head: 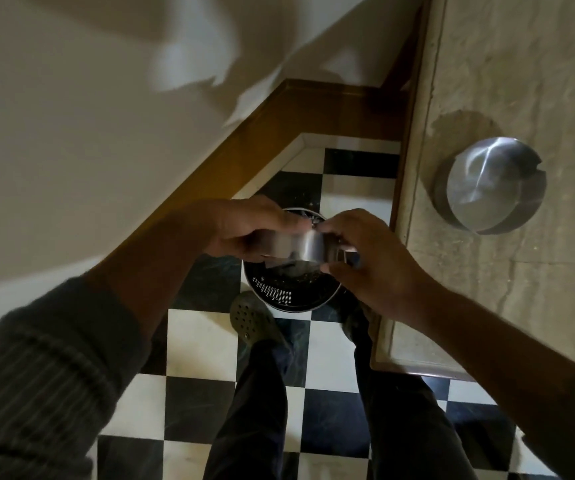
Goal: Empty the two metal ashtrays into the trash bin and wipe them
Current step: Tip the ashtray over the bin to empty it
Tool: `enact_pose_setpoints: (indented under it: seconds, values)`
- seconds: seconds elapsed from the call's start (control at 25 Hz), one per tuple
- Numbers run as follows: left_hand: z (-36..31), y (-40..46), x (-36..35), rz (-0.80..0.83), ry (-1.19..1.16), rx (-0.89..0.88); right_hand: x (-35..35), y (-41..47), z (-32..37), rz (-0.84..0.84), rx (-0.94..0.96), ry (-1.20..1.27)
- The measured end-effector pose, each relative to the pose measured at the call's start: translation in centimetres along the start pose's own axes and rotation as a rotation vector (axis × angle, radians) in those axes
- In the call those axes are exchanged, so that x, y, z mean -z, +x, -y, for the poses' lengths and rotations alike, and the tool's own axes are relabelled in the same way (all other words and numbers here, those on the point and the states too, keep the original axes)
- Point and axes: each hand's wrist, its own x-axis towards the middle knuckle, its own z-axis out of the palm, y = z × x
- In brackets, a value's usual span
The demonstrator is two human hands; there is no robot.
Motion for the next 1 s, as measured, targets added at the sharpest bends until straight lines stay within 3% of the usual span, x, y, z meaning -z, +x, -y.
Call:
enact_pose_setpoints:
  seconds: [0.12,0.24,0.52,0.72,0.84,0.92,1.0]
  values:
    - [-1.3,1.6,-0.1,0.046,0.343,0.033,-0.3,-0.6,-1.5,-0.007,0.307,-0.298]
    - [-0.6,3.2,-1.3,0.017,0.590,-0.035,-1.8,-1.2,-3.0,-0.041,0.451,-0.468]
    - [6.3,5.0,-4.0,-0.481,0.849,-0.431,-1.9,-3.5,-3.8,-0.174,0.282,-0.446]
    - [9.0,6.3,-4.1,-0.635,0.876,-0.495,2.8,-3.5,1.6,-0.407,0.398,-0.312]
    - [9.4,6.9,-4.4,-0.691,0.907,-0.567,1.0,-1.3,1.6,-0.444,0.288,-0.222]
    - [9.2,7.2,-4.8,-0.757,0.886,-0.609,-2.2,0.6,-0.9,-0.218,0.137,-0.362]
    - [9.2,7.4,-4.9,-0.801,0.896,-0.640,-6.0,0.1,-3.6,0.199,0.169,-0.680]
